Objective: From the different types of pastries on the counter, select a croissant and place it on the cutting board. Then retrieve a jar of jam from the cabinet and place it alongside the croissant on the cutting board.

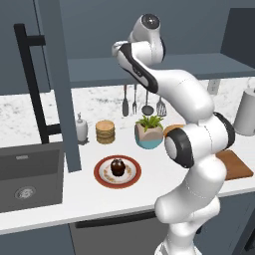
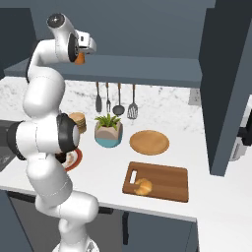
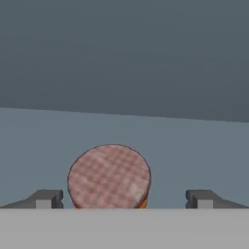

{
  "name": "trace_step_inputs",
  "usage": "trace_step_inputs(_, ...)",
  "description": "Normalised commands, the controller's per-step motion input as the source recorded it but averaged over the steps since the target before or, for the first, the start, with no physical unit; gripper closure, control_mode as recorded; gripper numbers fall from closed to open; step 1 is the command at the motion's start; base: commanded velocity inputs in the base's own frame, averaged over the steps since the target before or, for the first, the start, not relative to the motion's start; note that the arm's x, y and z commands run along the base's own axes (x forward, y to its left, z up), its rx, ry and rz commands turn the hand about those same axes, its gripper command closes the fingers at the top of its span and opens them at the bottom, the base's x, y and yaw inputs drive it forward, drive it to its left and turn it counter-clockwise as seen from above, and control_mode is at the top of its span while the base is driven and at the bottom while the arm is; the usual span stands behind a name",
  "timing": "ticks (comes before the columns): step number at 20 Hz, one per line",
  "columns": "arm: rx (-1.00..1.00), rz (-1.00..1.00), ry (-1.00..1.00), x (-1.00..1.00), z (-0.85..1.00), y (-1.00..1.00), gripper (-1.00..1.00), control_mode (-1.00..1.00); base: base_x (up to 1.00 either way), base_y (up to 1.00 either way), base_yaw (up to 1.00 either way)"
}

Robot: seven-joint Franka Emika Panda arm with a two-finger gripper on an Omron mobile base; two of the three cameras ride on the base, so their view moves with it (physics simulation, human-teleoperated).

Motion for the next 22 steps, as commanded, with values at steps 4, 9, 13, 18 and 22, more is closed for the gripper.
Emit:
trace_step_inputs(4, 0.0, 0.0, 0.0, 0.36, 0.0, 0.0, -1.0, -1.0, 0.0, 0.0, 0.0)
trace_step_inputs(9, 0.0, 0.0, 0.0, 0.04, 0.0, 0.11, -1.0, -1.0, 0.0, 0.0, 0.0)
trace_step_inputs(13, 0.0, 0.0, 0.0, -0.04, -0.12, 0.17, -1.0, -1.0, 0.0, 0.0, 0.0)
trace_step_inputs(18, 0.0, -0.01, 0.0, -0.08, -0.2, 0.15, -1.0, -1.0, 0.0, 0.0, 0.0)
trace_step_inputs(22, 0.0, -0.01, 0.0, 0.0, -0.08, 0.16, 1.0, -1.0, 0.0, 0.0, 0.0)
